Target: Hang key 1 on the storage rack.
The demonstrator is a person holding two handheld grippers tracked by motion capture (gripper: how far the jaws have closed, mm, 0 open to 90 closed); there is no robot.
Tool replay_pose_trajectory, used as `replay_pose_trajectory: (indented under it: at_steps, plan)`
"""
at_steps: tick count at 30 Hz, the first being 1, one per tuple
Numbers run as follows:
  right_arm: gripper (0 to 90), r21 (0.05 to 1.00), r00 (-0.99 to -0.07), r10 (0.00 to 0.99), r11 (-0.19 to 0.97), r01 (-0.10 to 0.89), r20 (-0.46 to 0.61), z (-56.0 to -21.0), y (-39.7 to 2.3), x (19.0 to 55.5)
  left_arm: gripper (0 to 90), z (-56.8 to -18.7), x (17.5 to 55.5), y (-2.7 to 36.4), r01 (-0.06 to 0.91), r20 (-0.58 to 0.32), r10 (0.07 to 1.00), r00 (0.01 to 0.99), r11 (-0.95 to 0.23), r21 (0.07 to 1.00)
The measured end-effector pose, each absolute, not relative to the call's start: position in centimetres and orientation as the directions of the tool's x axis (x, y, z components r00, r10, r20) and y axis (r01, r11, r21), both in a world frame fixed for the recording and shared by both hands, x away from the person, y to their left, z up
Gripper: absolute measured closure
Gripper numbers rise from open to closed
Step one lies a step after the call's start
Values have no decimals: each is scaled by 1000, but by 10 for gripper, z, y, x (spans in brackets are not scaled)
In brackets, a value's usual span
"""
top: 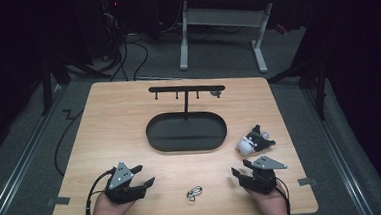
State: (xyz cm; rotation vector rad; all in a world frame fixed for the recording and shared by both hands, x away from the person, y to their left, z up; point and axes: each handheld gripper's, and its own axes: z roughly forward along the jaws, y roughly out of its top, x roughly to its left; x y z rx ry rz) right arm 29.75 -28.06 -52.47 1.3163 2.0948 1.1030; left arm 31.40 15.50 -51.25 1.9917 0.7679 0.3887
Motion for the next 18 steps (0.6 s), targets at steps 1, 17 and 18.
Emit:
replay_pose_trajectory:
  at_steps: [1,17,18]
  plan:
    - [425,804,-458,887,234,546,53,-524,-281,296,374,-512,314,155,360,-35,656,754,-368,857]
    - [450,819,-456,888,224,528,52,-525,-285,296,373,-514,313,153,355,-28,645,764,-383,853]
    - [458,820,-447,893,215,530,54,-524,-287,296,373,-514,313,153,355,-28,645,764,-383,853]
